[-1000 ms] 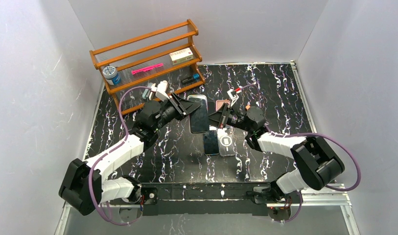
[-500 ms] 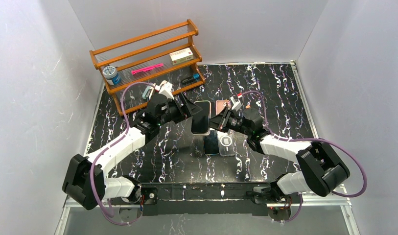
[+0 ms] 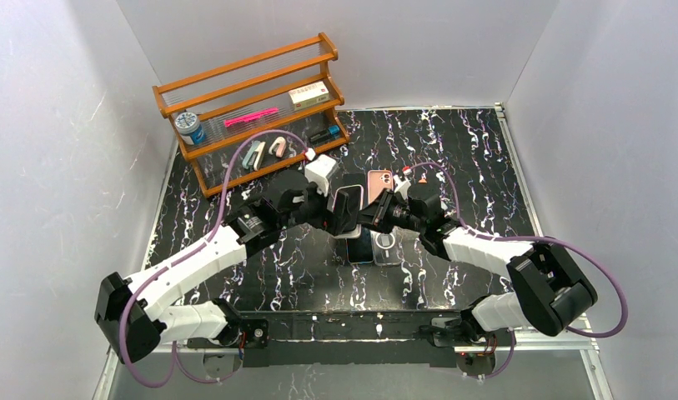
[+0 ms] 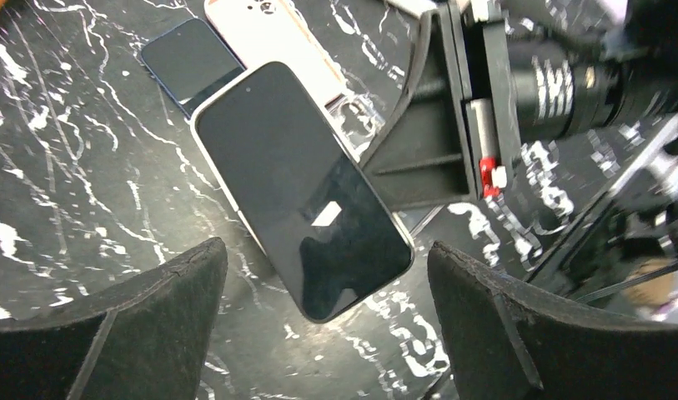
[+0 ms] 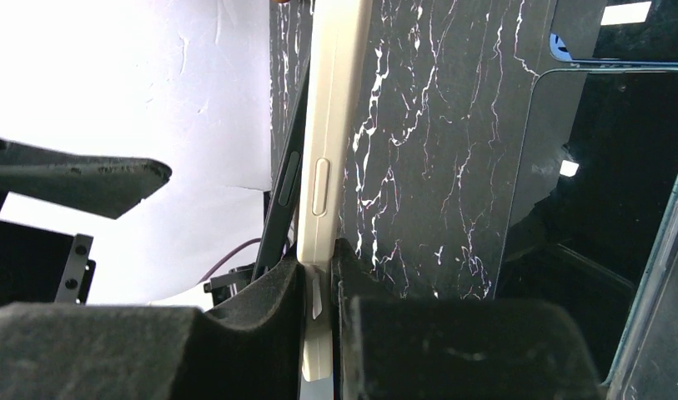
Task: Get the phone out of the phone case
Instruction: Remove the phone case from the phone.
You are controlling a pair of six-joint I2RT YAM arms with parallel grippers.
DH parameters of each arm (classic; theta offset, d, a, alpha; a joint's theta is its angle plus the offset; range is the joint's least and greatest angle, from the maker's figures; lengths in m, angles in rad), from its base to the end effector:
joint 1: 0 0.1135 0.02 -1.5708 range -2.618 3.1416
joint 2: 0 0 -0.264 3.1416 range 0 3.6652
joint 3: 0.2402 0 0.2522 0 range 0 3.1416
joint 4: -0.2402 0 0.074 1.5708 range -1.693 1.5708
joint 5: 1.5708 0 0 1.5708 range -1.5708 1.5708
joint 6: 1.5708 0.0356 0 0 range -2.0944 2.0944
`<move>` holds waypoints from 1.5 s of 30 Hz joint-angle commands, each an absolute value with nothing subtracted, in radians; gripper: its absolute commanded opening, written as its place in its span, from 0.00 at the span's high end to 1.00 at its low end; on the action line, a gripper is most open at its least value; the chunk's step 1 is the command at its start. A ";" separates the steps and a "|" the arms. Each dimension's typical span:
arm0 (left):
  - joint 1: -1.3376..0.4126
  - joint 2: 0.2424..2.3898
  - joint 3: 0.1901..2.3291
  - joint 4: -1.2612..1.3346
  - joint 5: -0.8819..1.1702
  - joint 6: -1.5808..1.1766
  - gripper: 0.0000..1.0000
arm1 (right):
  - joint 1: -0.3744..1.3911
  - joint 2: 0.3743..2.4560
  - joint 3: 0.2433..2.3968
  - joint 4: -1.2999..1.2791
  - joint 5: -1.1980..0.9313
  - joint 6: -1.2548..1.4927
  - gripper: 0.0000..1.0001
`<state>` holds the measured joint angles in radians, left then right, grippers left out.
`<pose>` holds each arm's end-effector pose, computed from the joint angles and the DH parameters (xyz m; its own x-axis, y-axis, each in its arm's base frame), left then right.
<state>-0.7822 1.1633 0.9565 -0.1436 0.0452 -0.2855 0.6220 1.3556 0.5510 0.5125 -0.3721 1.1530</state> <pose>0.1906 -0.1917 0.3267 -0.4404 0.0410 -0.8969 0.6359 0.7194 -0.2794 0.2195 0.1733 0.2056 -0.8497 0.4385 -0.2929 -0.1211 0.3782 0.9178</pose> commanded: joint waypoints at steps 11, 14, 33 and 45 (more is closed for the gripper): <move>-1.040 1.211 1.008 -0.212 -0.291 0.122 0.32 | 0.621 1.294 0.617 0.527 -0.396 1.200 0.99; -1.065 1.231 1.009 -0.201 -0.290 0.138 0.33 | 0.621 1.300 0.618 0.528 -0.401 1.203 0.99; -1.104 1.341 0.957 -0.064 -0.502 0.221 0.56 | 0.622 1.310 0.626 0.533 -0.439 1.216 0.99; -1.181 1.293 0.929 -0.078 -0.562 0.232 1.00 | 0.621 1.320 0.657 0.443 -0.313 1.209 0.99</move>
